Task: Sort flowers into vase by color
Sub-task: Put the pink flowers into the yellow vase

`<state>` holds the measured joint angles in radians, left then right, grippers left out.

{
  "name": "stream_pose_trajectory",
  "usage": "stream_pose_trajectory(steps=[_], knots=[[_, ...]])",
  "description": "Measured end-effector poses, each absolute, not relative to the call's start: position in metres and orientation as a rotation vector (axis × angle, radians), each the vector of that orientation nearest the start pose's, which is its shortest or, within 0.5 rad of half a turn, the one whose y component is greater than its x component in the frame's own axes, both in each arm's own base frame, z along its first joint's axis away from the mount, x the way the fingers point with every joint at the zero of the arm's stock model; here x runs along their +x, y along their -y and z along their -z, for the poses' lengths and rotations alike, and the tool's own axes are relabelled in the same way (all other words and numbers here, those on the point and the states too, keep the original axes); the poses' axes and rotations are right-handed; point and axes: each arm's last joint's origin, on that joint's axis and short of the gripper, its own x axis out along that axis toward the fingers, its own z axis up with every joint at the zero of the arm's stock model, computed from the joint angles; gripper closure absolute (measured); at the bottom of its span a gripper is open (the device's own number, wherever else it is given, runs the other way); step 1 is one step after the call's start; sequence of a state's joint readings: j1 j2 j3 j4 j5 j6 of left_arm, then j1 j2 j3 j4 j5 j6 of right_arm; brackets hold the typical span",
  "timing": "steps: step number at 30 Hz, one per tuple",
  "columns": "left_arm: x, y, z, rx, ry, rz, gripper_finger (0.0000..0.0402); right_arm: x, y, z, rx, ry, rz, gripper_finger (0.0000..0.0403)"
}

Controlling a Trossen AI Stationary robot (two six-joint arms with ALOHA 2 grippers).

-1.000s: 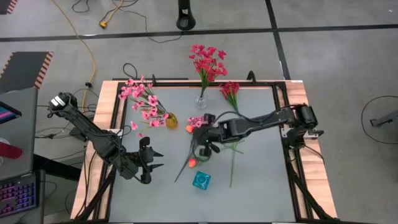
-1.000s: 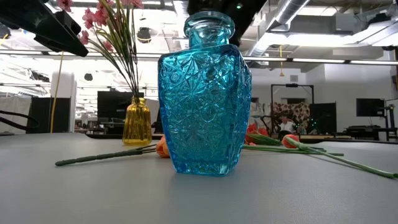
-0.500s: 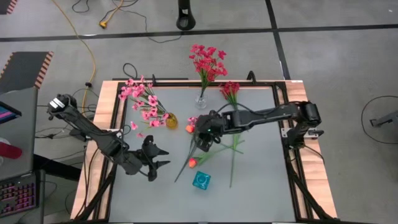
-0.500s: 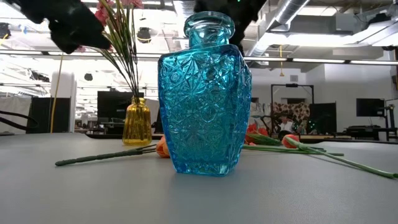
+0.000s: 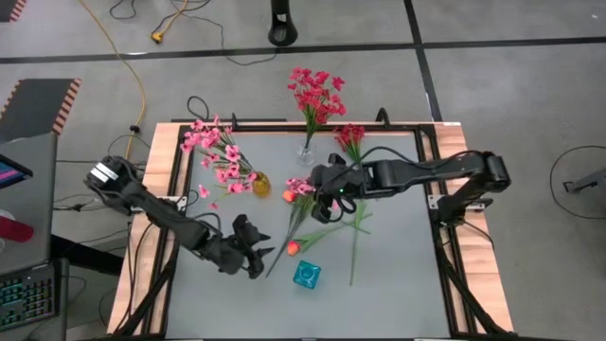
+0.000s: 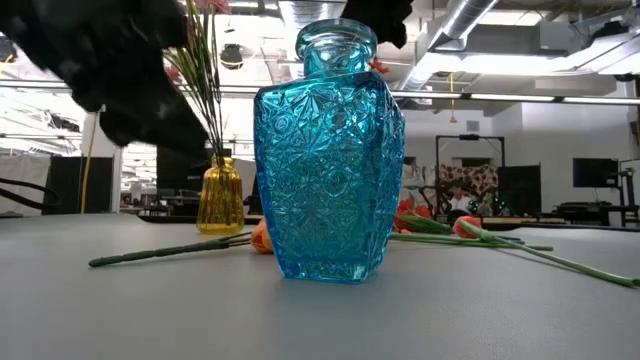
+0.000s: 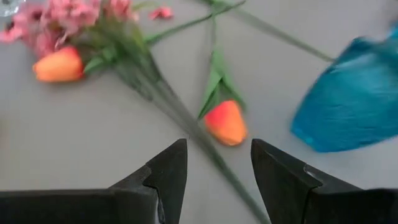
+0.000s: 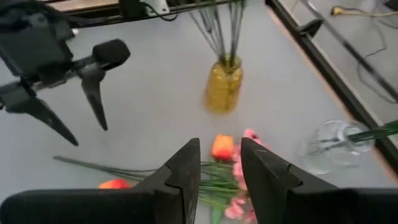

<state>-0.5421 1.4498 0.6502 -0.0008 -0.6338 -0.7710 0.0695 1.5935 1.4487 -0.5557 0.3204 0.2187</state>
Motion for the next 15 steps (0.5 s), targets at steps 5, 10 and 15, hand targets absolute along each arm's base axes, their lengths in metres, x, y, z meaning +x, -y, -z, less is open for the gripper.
stream_pose_trajectory(steps=[5, 10, 15], knots=[[0.245, 0.12, -0.149, -0.3, -0.611, -0.356, 0.0236, 0.35, -0.002, -0.33, 0.037, -0.673, 0.336, 0.0262], [0.255, 0.119, -0.139, -0.342, -0.61, -0.336, 0.0236, 0.35, 0.018, -0.331, 0.039, -0.656, 0.381, 0.0262], [0.262, 0.114, -0.132, -0.358, -0.625, -0.343, 0.0236, 0.352, 0.034, -0.335, 0.062, -0.607, 0.422, 0.0262]])
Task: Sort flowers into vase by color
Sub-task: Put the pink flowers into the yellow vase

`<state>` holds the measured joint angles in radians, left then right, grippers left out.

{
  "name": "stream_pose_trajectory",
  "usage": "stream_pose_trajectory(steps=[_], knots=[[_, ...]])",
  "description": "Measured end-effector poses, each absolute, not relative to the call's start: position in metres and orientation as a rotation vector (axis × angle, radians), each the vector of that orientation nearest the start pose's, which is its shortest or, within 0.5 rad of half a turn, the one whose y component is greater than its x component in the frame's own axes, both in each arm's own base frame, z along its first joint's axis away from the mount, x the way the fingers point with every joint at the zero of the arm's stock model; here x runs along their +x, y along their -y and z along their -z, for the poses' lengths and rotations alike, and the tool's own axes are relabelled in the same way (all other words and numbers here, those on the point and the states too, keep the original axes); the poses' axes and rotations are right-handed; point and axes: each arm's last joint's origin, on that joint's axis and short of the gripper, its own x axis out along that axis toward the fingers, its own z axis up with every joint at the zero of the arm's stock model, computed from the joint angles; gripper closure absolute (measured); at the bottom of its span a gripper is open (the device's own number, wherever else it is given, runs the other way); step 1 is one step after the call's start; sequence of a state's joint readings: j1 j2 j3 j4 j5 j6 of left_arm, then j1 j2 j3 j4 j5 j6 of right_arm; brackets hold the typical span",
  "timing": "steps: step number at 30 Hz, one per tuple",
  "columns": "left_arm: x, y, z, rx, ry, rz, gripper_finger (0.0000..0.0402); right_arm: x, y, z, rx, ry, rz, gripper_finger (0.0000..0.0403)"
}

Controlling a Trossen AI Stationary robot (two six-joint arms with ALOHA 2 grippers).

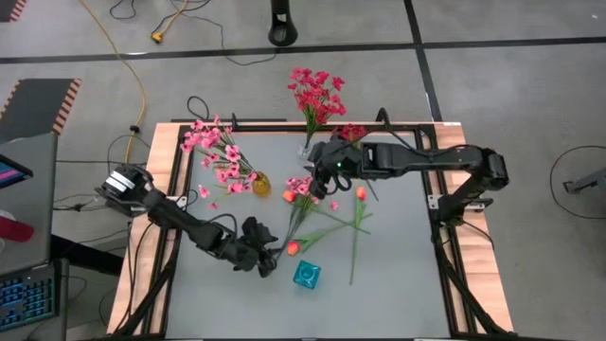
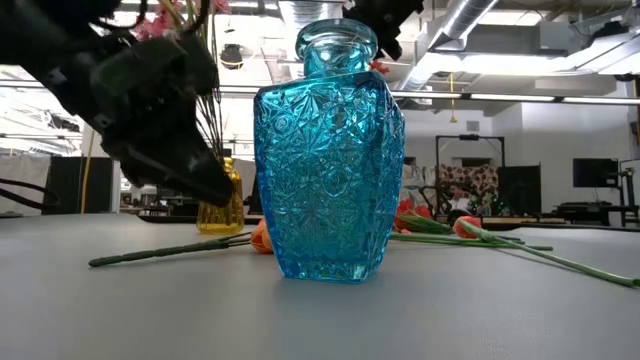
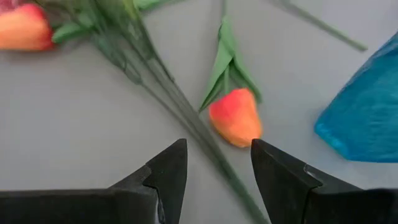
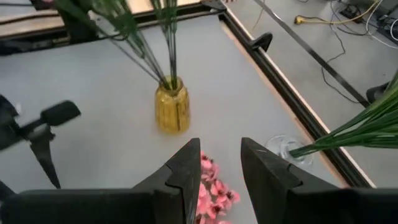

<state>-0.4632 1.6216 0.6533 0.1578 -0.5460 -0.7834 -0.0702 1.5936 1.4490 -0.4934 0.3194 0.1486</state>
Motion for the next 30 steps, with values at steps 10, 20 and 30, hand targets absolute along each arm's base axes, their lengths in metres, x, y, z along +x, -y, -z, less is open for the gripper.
stream_pose_trajectory(steps=[10, 20, 30], knots=[[0.274, 0.116, -0.117, -0.372, -0.721, -0.302, 0.0236, 0.352, 0.045, -0.337, 0.076, -0.581, 0.45, 0.0262], [0.298, 0.126, -0.104, -0.298, -0.816, -0.364, 0.0237, 0.353, 0.044, -0.337, 0.076, -0.573, 0.447, 0.0262], [0.304, 0.128, -0.116, -0.215, -0.9, -0.398, 0.0296, 0.353, 0.044, -0.337, 0.027, -0.585, 0.432, 0.0262]])
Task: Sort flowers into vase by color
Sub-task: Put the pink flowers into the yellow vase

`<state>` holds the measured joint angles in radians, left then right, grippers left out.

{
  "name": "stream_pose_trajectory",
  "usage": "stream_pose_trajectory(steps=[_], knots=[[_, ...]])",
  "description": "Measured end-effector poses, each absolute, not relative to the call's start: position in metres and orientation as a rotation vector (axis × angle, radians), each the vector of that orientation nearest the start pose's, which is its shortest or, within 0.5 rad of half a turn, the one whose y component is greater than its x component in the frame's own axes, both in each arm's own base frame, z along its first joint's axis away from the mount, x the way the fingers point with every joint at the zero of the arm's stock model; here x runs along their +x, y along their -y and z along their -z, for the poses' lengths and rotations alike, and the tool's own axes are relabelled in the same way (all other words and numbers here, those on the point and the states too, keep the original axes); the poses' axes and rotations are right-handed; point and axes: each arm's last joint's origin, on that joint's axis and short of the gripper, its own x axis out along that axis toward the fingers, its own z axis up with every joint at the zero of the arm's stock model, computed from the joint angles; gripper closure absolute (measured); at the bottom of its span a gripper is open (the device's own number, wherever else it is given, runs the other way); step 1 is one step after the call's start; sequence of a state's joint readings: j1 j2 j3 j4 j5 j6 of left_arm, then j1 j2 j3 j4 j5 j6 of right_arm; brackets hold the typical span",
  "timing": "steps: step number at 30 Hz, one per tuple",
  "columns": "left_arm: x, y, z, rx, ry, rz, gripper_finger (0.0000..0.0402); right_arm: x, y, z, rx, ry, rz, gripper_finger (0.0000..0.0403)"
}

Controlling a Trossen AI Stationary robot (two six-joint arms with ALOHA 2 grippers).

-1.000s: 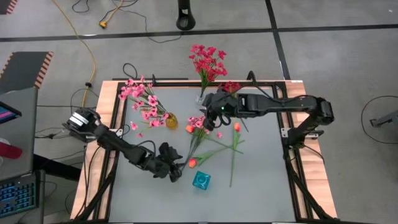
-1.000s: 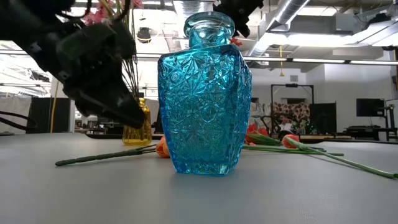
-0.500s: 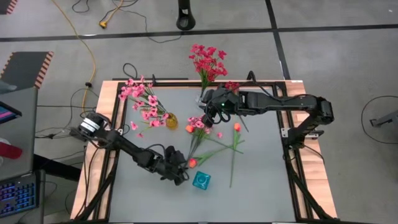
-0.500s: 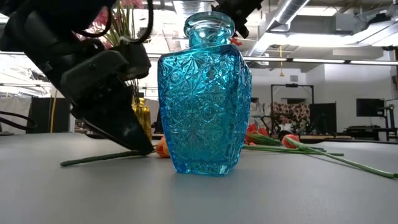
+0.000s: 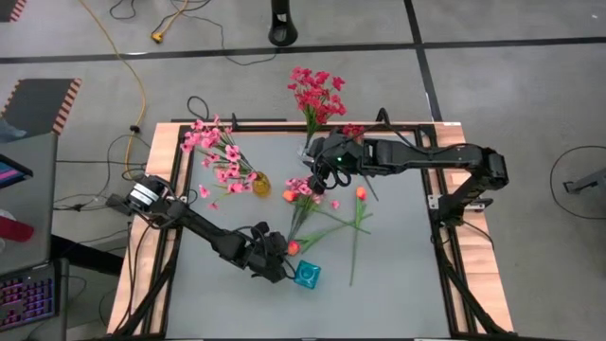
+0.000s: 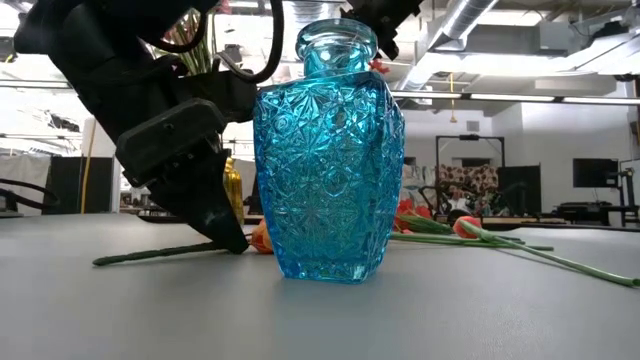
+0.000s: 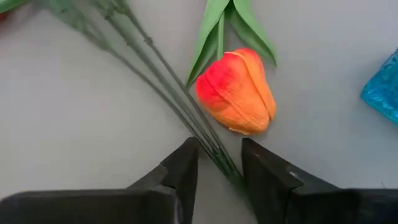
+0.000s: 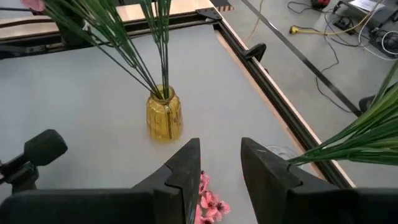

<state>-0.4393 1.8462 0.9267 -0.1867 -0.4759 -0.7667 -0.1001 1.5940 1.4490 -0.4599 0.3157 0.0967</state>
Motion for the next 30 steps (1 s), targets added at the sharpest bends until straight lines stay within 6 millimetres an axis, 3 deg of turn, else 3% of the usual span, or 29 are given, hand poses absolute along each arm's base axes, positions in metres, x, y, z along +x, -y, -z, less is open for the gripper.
stream_pose_trajectory(steps=[10, 21, 24, 30], knots=[[0.304, 0.128, -0.115, -0.222, -0.897, -0.413, 0.0393, 0.348, 0.044, -0.344, -0.009, -0.576, 0.42, 0.0262], [0.301, 0.128, -0.122, -0.258, -0.842, -0.473, 0.0399, 0.293, 0.04, -0.389, 0.0, -0.461, 0.423, 0.0262], [0.3, 0.129, -0.131, -0.269, -0.778, -0.504, 0.0399, 0.276, 0.038, -0.382, 0.002, -0.447, 0.423, 0.0262], [0.298, 0.128, -0.153, -0.295, -0.689, -0.514, 0.0399, 0.246, 0.035, -0.351, 0.037, -0.392, 0.429, 0.0262]])
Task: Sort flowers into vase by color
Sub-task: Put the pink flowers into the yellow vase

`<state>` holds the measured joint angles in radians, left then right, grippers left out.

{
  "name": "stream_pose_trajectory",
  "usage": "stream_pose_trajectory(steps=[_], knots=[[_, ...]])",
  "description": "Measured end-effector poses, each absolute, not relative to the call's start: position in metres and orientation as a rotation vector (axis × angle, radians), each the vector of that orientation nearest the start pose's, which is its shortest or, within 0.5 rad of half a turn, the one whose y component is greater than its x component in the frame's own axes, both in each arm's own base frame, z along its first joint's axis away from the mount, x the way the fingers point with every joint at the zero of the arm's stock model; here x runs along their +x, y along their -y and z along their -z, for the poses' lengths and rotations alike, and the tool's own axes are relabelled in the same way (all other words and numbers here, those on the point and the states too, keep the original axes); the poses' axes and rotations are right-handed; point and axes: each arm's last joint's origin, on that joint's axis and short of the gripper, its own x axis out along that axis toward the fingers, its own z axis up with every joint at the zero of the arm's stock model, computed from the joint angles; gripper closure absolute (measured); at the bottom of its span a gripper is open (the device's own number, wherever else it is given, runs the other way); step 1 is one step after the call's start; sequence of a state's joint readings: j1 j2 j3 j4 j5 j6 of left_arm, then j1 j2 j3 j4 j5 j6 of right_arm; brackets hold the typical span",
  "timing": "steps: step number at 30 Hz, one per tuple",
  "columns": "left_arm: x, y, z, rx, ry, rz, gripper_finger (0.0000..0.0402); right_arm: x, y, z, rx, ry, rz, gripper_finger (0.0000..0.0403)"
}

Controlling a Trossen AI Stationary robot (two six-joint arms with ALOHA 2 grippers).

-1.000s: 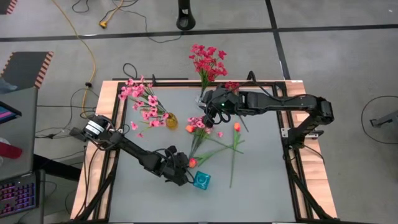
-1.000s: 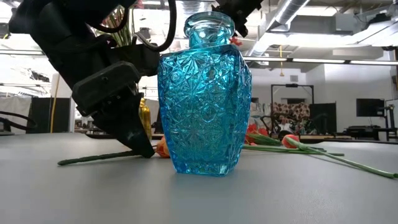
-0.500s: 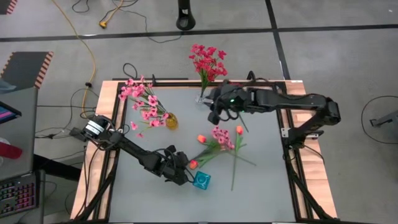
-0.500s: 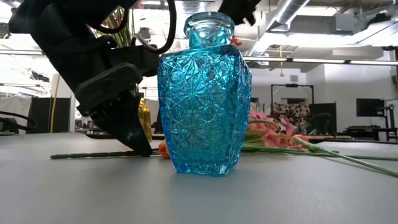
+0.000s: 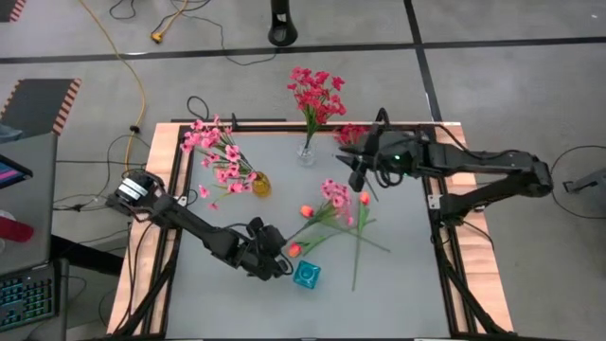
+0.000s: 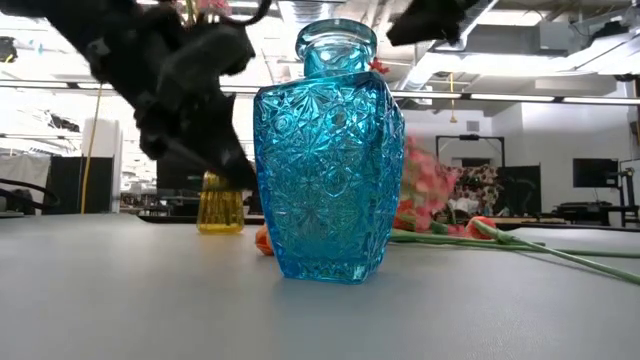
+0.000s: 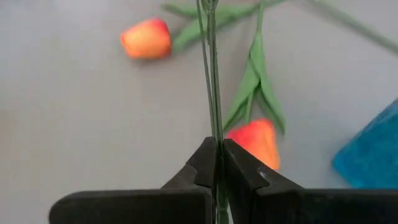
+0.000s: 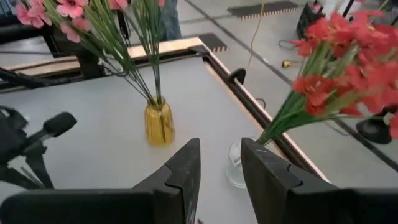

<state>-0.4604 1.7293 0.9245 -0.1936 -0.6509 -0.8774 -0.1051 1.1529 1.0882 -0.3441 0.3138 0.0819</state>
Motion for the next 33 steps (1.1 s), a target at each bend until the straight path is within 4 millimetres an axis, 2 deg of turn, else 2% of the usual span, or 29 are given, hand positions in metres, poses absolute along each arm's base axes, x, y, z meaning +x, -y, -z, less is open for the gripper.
stream_pose_trajectory(steps=[5, 9, 17, 23, 33], knots=[[0.295, 0.124, -0.173, -0.28, -0.615, -0.524, 0.0399, 0.228, 0.03, -0.321, 0.11, -0.339, 0.427, 0.0262], [0.292, 0.121, -0.188, -0.281, -0.546, -0.551, 0.04, 0.218, 0.021, -0.306, 0.169, -0.29, 0.4, 0.0262], [0.288, 0.116, -0.209, -0.235, -0.434, -0.605, 0.04, 0.213, -0.003, -0.283, 0.285, -0.253, 0.302, 0.0262], [0.292, 0.114, -0.223, -0.201, -0.338, -0.617, 0.04, 0.226, -0.019, -0.275, 0.33, -0.226, 0.24, 0.0262], [0.307, 0.108, -0.243, -0.102, -0.207, -0.579, 0.04, 0.27, -0.03, -0.259, 0.26, -0.076, 0.181, 0.0262]])
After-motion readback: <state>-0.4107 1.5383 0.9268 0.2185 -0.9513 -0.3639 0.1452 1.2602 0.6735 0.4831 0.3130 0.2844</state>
